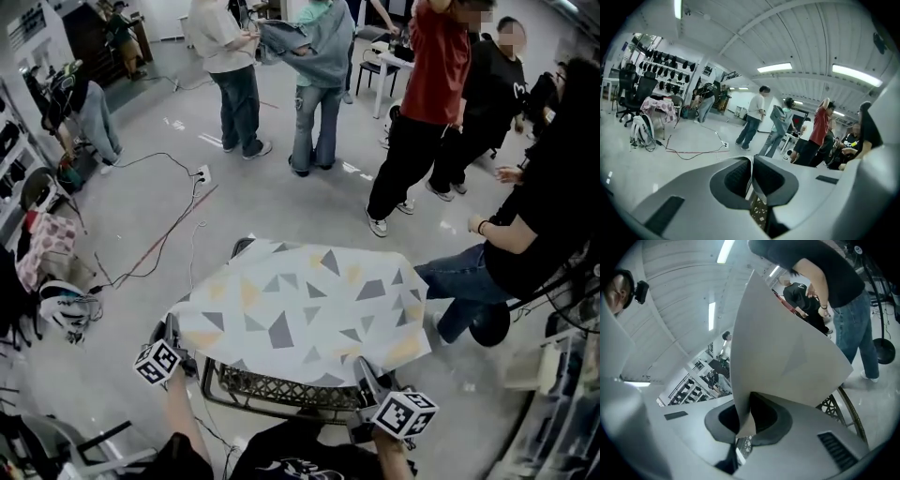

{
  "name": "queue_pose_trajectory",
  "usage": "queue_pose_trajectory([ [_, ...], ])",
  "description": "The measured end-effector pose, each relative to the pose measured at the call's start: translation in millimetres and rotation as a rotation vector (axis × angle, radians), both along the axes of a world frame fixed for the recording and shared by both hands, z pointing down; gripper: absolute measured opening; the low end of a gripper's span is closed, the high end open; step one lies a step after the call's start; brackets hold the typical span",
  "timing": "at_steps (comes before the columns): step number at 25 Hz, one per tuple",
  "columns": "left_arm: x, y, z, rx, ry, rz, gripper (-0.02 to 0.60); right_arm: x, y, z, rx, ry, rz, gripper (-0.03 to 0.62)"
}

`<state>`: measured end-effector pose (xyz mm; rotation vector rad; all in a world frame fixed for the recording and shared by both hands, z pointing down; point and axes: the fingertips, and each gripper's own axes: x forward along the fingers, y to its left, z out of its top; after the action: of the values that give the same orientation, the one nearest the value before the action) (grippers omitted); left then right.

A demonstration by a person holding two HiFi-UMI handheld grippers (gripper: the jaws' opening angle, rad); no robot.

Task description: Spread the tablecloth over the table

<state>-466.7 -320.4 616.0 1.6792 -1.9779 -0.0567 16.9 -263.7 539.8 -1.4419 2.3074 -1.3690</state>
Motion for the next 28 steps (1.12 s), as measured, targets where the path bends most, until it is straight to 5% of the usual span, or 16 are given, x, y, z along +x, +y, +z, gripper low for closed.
queue_pose_trajectory([
  [9,9,21,12,-0.040,-0.030,0.059,0.032,-8,41,34,-0.091,-0.007,0.007,0.018],
  [14,26,39,1,0.004,-0.053,0.123,0.032,14,68,46,-0.067,-0.028,0.079,0.020],
  [22,46,74,-27,0.022,-0.078,0.188,0.031,39,89,49,-0.010,0.090,0.125,0.020],
  [28,62,81,-42,-0.010,-0.077,0.219,0.031,39,104,54,-0.016,0.084,0.047,0.021],
])
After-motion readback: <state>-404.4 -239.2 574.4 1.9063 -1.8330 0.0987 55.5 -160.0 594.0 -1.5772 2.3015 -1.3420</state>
